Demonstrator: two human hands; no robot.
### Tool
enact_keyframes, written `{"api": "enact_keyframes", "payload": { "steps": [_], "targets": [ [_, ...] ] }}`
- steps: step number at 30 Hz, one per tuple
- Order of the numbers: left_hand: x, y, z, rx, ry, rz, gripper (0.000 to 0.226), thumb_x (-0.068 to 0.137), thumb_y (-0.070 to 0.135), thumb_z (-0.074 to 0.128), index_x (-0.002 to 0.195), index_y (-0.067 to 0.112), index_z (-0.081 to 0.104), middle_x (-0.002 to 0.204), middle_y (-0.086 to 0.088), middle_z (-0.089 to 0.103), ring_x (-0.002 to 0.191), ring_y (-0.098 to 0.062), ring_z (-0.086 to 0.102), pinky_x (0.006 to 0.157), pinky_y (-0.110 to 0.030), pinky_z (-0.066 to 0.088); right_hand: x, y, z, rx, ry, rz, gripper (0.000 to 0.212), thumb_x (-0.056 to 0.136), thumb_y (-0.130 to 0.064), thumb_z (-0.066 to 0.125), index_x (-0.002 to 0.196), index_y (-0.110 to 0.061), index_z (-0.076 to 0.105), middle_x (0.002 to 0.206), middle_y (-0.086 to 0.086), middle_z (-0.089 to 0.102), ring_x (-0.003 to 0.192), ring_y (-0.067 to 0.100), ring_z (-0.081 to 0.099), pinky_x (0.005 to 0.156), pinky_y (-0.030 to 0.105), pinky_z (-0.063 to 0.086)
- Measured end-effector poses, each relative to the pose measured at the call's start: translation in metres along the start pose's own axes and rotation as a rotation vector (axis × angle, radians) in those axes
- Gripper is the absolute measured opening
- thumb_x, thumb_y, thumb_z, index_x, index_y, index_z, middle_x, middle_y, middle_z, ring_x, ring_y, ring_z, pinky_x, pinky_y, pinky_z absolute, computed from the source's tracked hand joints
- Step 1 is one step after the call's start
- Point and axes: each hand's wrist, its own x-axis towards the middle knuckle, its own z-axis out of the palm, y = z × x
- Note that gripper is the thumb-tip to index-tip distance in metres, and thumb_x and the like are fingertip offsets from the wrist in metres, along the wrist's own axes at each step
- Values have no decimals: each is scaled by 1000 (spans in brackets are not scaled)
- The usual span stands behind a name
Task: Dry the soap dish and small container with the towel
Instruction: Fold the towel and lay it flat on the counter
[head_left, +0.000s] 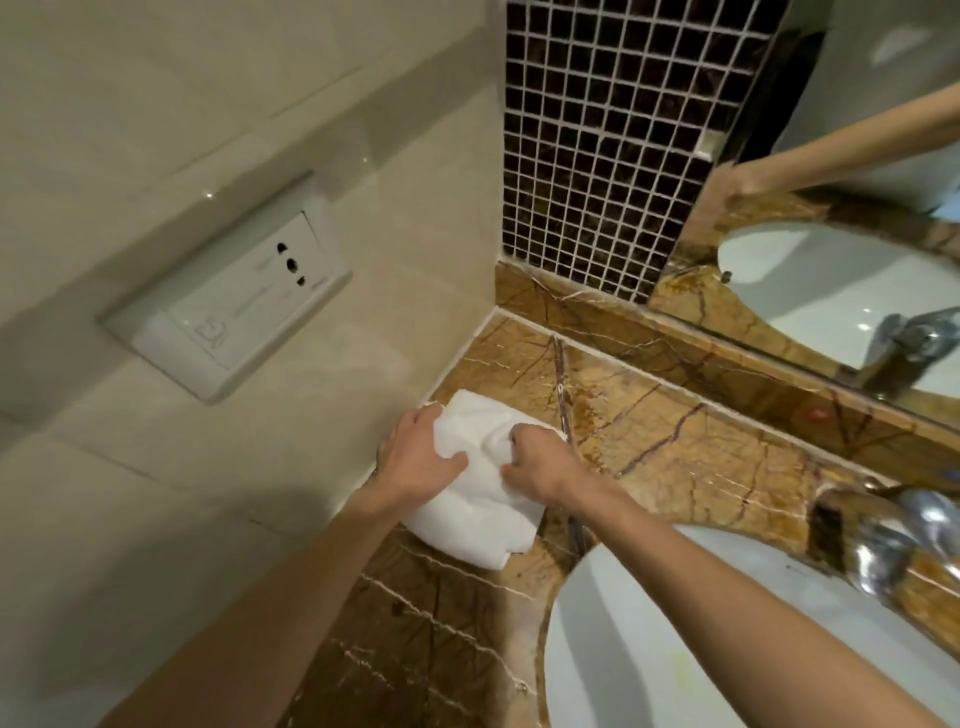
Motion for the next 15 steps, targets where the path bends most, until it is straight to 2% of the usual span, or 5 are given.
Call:
{"api": "enact_keyframes", "payload": {
  "steps": [4,7,10,12,15],
  "targets": [
    [19,1,-9,-61,-143,-18,91,50,42,66,134,16,44,130,-5,55,118,-26,53,100,-43,44,-8,2,5,68,91,-149,19,77,-3,54,79,-18,44,88,2,49,88,27,49,73,35,31],
    [25,-5,-16,-165,-170,-10,63,46,40,67,106,19,62,102,3,66,94,-16,63,79,-30,55,-13,5,3,176,165,-250,23,72,4,51,76,-17,42,83,1,49,83,23,44,72,35,30],
    [24,-7,-21,-265,-112,-18,35,57,31,72,89,25,61,81,10,64,70,-2,60,50,-12,45,-12,7,-4,348,253,-221,25,83,-7,58,74,-25,43,79,-7,52,75,14,47,68,33,33],
    [20,-7,-20,-314,-76,-52,31,67,24,72,95,25,57,86,9,61,73,0,57,53,-16,41,-8,8,-8,404,266,-131,21,90,-25,61,82,-32,43,79,-12,54,73,6,50,68,31,39],
    [17,-7,-13,-384,-26,-93,24,80,30,66,100,25,54,94,9,58,83,-9,56,69,-27,42,1,14,-10,346,321,44,21,92,-38,60,97,-27,42,80,-8,59,76,16,59,81,44,50]
  ]
}}
